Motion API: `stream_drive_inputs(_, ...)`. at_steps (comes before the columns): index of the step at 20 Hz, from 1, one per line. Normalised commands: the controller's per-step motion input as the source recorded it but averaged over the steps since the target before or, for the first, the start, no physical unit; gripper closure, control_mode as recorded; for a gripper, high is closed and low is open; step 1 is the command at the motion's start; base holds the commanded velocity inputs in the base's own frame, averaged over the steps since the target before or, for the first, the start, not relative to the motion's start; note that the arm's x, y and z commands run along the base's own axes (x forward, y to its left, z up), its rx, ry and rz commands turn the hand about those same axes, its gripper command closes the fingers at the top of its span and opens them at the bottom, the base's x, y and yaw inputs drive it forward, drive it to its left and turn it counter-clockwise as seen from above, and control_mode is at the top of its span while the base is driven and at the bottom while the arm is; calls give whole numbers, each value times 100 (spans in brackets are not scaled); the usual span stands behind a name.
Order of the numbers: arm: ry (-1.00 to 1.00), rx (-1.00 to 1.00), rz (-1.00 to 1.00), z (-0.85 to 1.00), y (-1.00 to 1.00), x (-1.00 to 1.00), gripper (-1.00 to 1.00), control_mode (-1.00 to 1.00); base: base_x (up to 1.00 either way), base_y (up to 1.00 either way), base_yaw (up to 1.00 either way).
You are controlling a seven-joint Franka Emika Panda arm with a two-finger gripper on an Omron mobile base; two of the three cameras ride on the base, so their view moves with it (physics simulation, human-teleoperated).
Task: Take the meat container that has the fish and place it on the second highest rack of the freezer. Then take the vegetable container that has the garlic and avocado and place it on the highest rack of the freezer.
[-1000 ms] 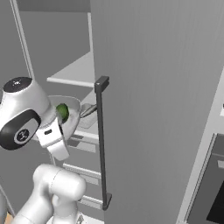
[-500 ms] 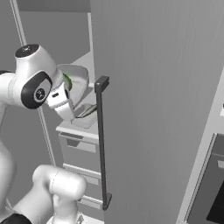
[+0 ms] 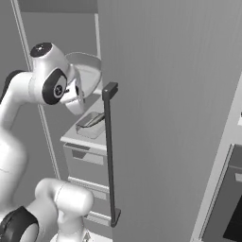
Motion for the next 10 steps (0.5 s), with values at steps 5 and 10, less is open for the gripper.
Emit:
stream_drive_inputs(5,20,3,0,-2,2,100,100,-100,0,0,0)
stream_drive_inputs(10,22,0,0,-1,3,100,100,-100,0,0,0)
